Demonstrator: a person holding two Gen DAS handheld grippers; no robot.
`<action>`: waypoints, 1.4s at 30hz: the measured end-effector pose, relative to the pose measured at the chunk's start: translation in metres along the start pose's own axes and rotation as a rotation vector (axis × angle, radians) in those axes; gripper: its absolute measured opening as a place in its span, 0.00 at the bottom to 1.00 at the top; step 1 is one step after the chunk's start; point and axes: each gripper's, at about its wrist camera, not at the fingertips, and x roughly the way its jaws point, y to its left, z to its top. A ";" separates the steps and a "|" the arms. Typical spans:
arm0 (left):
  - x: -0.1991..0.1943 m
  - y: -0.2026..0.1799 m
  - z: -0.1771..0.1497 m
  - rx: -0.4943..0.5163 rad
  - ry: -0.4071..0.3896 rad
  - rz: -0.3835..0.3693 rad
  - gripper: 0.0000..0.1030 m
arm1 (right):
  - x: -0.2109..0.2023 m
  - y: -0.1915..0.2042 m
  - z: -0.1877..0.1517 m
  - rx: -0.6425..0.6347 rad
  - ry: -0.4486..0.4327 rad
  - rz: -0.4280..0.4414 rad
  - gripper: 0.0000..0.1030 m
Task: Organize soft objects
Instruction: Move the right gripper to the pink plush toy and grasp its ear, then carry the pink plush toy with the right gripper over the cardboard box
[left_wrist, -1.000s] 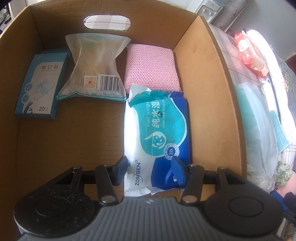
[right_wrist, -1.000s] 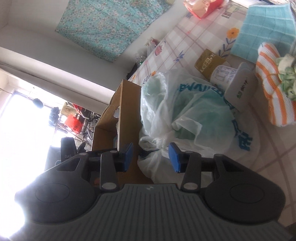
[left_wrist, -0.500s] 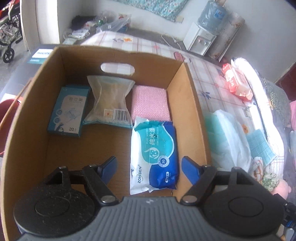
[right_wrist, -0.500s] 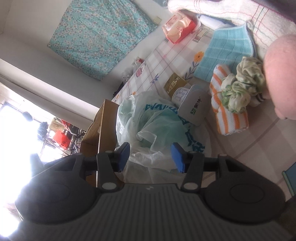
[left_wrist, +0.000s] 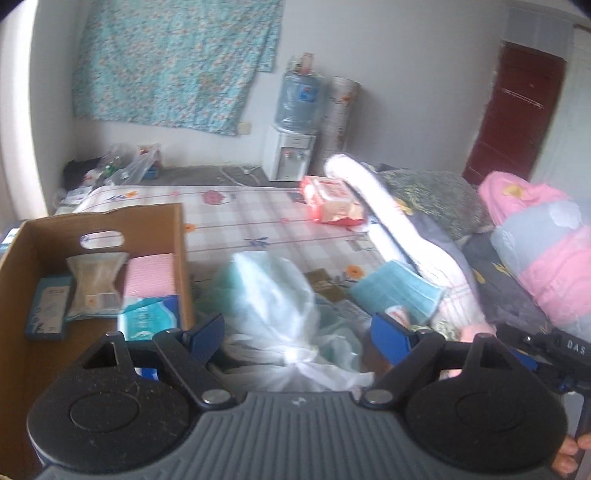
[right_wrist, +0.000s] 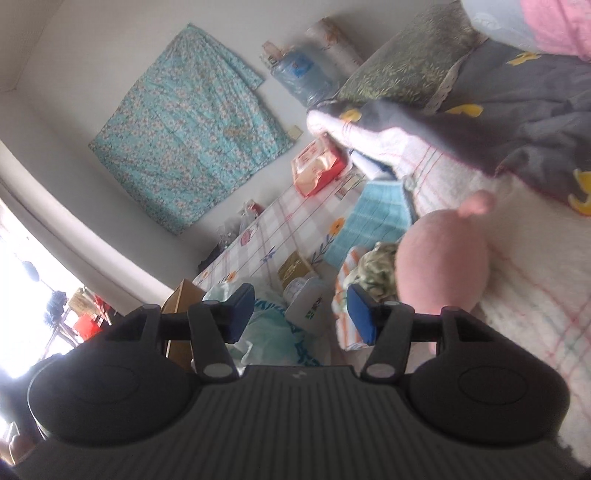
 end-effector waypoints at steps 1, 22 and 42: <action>0.007 -0.015 -0.003 0.034 0.004 -0.023 0.85 | -0.005 -0.008 0.003 0.014 -0.014 -0.017 0.54; 0.121 -0.170 -0.065 0.334 0.099 -0.319 0.84 | 0.053 -0.116 0.043 0.190 -0.036 -0.126 0.30; 0.150 -0.176 -0.084 0.368 0.182 -0.388 0.84 | 0.035 -0.068 0.026 0.088 0.104 0.122 0.09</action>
